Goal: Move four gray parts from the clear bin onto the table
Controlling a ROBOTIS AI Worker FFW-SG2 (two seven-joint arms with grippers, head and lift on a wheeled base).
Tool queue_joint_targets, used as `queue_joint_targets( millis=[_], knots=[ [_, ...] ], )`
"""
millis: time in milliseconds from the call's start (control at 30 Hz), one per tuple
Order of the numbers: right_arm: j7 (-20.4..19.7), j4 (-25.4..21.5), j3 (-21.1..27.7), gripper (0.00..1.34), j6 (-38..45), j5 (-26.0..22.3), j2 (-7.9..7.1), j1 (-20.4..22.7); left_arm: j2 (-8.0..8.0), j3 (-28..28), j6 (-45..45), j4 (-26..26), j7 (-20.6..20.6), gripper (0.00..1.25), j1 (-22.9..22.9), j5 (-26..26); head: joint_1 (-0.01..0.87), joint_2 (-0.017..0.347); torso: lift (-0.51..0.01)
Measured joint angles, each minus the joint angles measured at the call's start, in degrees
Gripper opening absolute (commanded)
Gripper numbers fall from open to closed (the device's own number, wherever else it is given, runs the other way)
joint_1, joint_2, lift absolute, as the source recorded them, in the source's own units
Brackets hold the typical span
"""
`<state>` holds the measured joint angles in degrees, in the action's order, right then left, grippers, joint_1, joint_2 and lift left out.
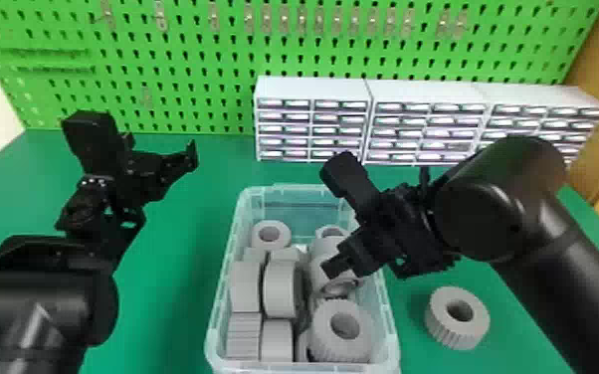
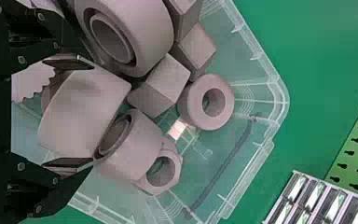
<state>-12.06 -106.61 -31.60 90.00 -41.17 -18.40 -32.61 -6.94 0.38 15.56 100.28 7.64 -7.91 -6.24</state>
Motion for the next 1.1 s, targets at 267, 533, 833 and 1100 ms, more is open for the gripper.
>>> queue_joint_targets(
  millis=[267,533,833,1100],
  knots=[
    [-0.05,0.1,-0.9,0.82,0.0,-0.14,-0.81,-0.45,0.0,-0.03,0.0,0.0,0.0,1.13,-0.06,0.0,0.686,0.026,-0.05],
    [-0.06,0.58,-0.27,0.82,0.0,0.06,-0.63,0.63,0.0,0.02,0.0,0.0,0.0,1.13,-0.07,0.06,0.686,0.026,-0.05],
    [-0.06,1.49,0.63,0.82,0.0,0.18,-0.96,1.95,0.0,0.33,0.0,0.0,0.03,1.13,0.08,0.02,0.686,0.026,-0.05],
    [-0.06,1.8,0.77,0.82,0.0,0.41,-1.11,2.25,0.0,0.33,0.0,0.0,0.02,1.13,0.27,0.05,0.686,0.026,-0.05]
  ],
)
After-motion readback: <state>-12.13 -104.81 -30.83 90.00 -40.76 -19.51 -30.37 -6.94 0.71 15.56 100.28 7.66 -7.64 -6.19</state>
